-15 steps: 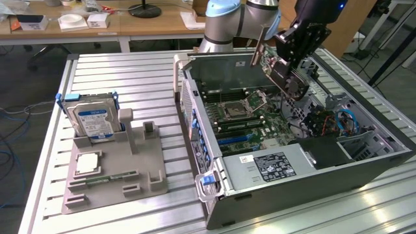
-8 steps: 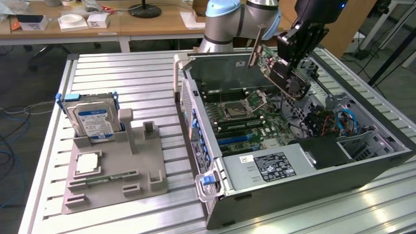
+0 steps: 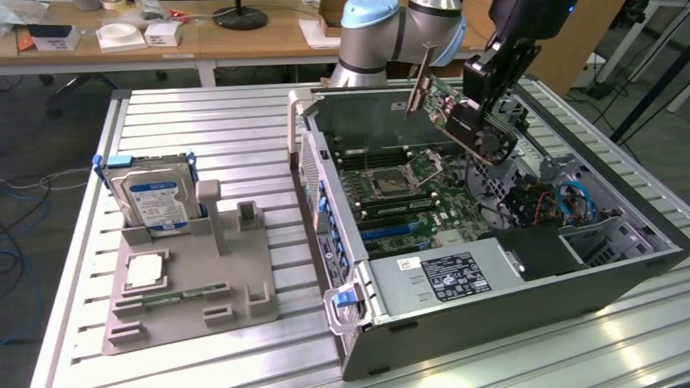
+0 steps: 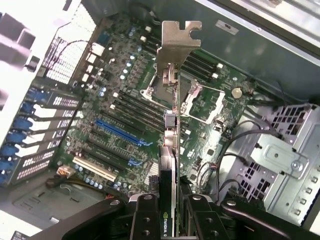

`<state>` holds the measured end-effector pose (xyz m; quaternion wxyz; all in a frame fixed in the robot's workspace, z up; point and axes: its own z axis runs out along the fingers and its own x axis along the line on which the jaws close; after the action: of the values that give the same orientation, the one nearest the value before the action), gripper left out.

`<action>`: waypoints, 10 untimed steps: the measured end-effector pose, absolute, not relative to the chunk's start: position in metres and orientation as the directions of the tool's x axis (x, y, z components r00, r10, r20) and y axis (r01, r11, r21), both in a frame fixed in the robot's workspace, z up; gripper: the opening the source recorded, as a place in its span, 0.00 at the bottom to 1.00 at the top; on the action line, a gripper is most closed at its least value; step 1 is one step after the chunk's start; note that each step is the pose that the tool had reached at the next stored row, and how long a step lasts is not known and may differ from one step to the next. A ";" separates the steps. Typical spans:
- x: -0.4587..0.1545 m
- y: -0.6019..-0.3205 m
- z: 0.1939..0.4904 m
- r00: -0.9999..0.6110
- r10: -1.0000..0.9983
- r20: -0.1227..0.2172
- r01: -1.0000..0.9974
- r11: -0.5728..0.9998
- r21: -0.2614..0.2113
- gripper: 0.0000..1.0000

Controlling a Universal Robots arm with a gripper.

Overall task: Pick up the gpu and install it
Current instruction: 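Insert the gpu into the slot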

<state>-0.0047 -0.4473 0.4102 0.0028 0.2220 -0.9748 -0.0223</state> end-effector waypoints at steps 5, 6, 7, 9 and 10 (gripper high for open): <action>-0.004 -0.447 0.410 -0.879 -0.477 -0.005 -0.476 0.878 0.045 0.26; -0.004 -0.447 0.410 -0.875 -0.485 -0.004 -0.484 0.874 0.045 0.26; -0.004 -0.447 0.410 -0.870 -0.493 -0.004 -0.492 0.869 0.045 0.26; -0.004 -0.447 0.410 -0.862 -0.507 -0.004 -0.507 0.861 0.045 0.26; -0.004 -0.447 0.410 -0.858 -0.514 -0.005 -0.513 0.857 0.045 0.26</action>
<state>-0.0039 -0.4473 0.4102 0.0038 0.2665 -0.9636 -0.0222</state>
